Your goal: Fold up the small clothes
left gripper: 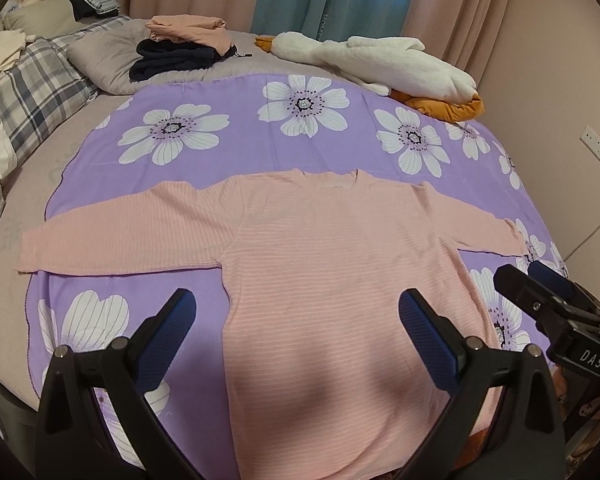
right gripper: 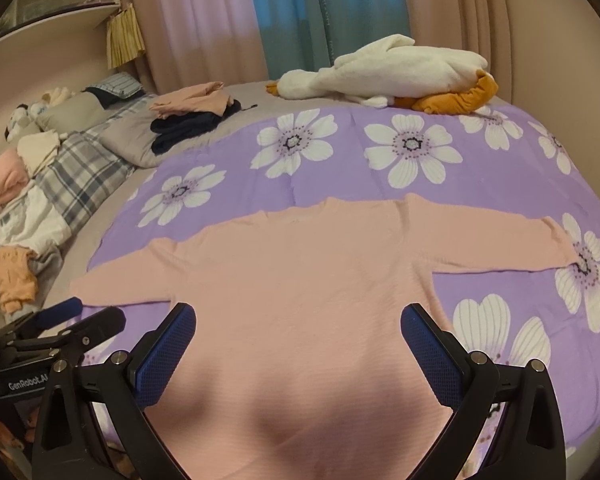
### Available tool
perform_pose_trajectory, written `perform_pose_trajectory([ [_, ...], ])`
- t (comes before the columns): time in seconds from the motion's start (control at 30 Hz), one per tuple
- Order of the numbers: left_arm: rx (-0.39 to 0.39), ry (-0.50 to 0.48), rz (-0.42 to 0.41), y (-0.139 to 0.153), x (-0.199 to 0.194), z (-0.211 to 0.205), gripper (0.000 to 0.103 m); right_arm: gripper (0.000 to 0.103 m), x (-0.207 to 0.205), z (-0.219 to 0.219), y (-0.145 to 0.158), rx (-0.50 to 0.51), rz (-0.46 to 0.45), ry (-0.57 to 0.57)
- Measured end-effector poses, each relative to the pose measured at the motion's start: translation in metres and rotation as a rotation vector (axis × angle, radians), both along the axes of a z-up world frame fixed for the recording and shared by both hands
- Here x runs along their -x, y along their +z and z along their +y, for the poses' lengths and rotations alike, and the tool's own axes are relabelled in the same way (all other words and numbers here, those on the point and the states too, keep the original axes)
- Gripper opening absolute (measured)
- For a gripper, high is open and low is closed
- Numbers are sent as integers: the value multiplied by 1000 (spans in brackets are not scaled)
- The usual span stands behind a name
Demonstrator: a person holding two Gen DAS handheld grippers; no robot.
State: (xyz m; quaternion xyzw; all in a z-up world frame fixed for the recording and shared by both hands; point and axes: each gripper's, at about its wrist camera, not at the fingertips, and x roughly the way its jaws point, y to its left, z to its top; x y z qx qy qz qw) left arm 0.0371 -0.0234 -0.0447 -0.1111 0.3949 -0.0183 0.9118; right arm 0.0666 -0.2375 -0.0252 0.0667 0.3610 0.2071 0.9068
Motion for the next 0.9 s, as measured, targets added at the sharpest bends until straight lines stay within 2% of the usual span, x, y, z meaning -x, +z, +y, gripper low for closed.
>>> perform_pose_trajectory([
  [0.9,33,-11,20,-10,0,3,101,102,0,-6,-6,-1,20,-38],
])
